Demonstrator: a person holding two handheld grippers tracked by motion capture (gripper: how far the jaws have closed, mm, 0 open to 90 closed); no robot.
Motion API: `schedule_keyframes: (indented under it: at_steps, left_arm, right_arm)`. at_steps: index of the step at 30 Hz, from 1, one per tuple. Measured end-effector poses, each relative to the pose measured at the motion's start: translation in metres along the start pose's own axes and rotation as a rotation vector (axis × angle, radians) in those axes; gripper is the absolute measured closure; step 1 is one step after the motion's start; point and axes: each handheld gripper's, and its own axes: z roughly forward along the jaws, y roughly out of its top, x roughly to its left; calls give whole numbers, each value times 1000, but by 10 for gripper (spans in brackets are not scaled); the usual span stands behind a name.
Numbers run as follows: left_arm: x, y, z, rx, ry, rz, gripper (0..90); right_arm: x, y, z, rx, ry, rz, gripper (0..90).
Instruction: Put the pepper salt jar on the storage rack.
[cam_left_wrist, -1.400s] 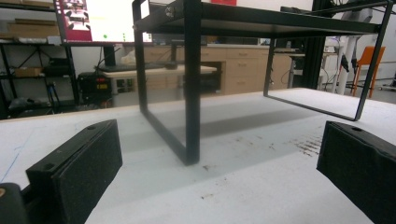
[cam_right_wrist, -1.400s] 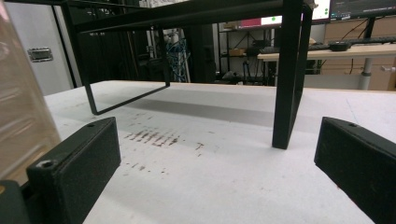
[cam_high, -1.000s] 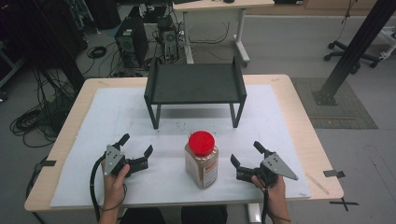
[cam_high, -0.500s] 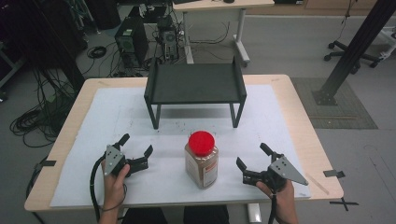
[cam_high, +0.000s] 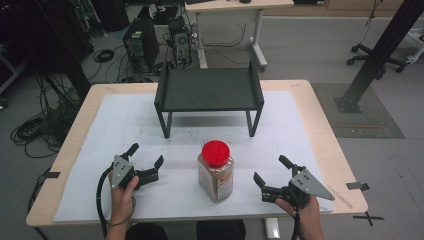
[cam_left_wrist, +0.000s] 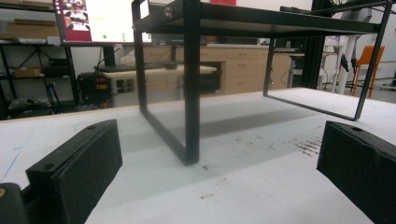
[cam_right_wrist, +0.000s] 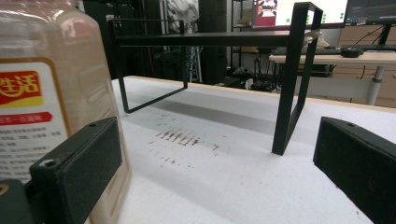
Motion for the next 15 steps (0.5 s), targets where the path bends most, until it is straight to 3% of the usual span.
schedule_keyframes:
  at_steps: [15]
  left_arm:
    - [0,0,0,-1,0,-1,2]
  right_arm:
    - [19,19,-14,8,32,-22,1]
